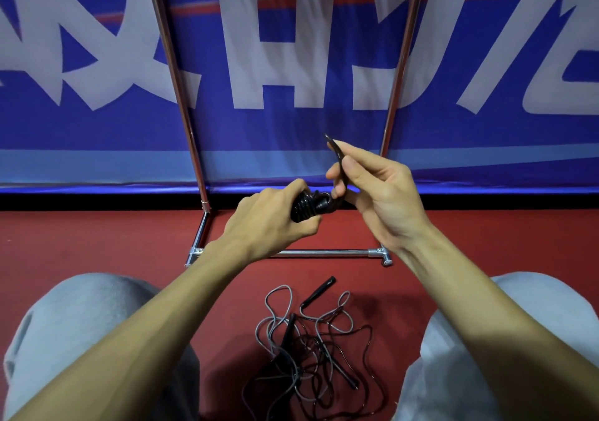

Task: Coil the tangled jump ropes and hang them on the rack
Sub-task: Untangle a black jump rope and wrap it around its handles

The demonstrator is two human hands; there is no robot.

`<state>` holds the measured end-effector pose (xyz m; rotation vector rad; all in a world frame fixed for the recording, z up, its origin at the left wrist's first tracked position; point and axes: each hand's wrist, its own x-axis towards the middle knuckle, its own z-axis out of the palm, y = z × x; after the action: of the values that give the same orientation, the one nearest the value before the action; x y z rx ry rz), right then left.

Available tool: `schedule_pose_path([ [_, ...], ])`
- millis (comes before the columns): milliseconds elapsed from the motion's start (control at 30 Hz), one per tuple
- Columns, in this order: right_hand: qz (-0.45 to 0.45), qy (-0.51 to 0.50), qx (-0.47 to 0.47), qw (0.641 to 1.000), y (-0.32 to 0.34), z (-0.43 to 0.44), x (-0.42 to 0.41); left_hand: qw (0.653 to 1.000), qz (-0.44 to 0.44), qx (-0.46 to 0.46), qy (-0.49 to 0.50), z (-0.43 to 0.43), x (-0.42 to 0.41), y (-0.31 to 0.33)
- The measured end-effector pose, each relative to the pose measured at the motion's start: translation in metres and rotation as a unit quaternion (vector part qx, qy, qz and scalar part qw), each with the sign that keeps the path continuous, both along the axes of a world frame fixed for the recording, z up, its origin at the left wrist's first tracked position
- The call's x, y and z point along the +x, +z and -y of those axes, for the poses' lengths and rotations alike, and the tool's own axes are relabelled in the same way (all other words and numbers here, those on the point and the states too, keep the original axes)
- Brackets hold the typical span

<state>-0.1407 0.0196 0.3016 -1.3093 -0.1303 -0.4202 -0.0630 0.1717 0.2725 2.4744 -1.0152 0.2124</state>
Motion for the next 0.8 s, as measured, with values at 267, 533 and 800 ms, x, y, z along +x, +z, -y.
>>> schedule_pose_path([
  [267, -0.045, -0.096, -0.009, 0.994, 0.001, 0.004, -0.002, 0.999, 0.025, -0.018, 0.038, -0.001, 0.000, 0.003],
  [533, -0.094, -0.184, -0.120, 0.971, -0.001, -0.001, 0.002, 0.991, 0.077, -0.067, 0.081, -0.001, -0.002, 0.004],
  [800, -0.130, -0.250, -0.264, 0.922, -0.007, 0.001, 0.006, 0.984, 0.106, -0.091, 0.108, 0.002, -0.005, 0.003],
])
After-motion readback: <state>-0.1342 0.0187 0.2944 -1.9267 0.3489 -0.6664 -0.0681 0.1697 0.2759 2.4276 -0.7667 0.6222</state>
